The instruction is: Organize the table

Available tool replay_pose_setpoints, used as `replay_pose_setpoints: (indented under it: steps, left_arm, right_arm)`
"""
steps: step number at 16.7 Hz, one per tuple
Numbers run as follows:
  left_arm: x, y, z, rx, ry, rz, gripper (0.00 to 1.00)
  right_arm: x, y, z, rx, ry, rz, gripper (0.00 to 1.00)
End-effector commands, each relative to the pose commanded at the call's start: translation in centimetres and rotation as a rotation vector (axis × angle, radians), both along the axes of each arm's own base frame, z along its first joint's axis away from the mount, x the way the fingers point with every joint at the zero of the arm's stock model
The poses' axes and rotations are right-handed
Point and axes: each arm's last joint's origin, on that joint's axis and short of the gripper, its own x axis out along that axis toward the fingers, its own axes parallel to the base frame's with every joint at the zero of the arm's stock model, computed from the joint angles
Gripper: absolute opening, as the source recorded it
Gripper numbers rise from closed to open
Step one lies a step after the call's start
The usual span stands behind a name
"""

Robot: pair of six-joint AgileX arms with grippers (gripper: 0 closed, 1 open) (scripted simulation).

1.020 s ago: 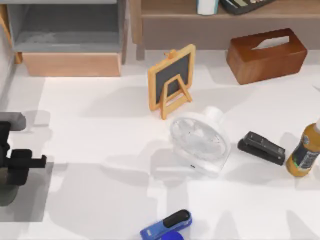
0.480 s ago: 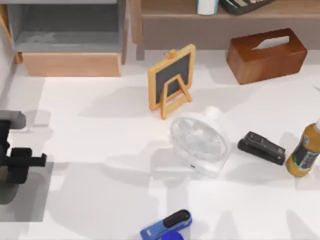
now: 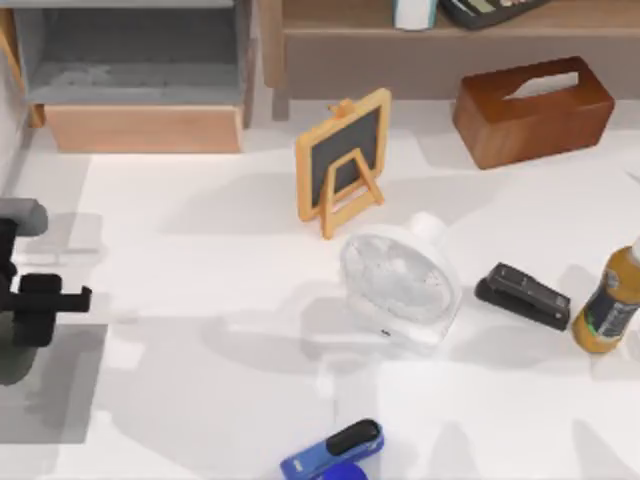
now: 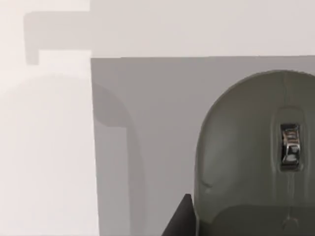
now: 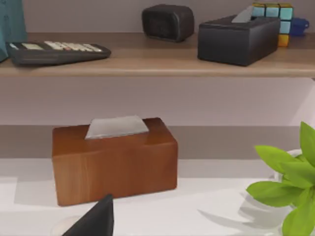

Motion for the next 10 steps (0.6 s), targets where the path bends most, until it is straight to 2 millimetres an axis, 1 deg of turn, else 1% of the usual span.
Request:
replay_pose_setpoints:
  steps: [6,10]
  left_arm:
    - [0.41,-0.02,0.76,-0.001,-0.049,0.0,0.0]
    - [0.48,-0.05,0.66,-0.002,-0.053,-0.001,0.0]
  right_arm:
    - [0.0,0.0,0.0,0.0,0.0,0.0,1.0]
    - [0.0,0.0,0.0,0.0,0.0,0.0,1.0]
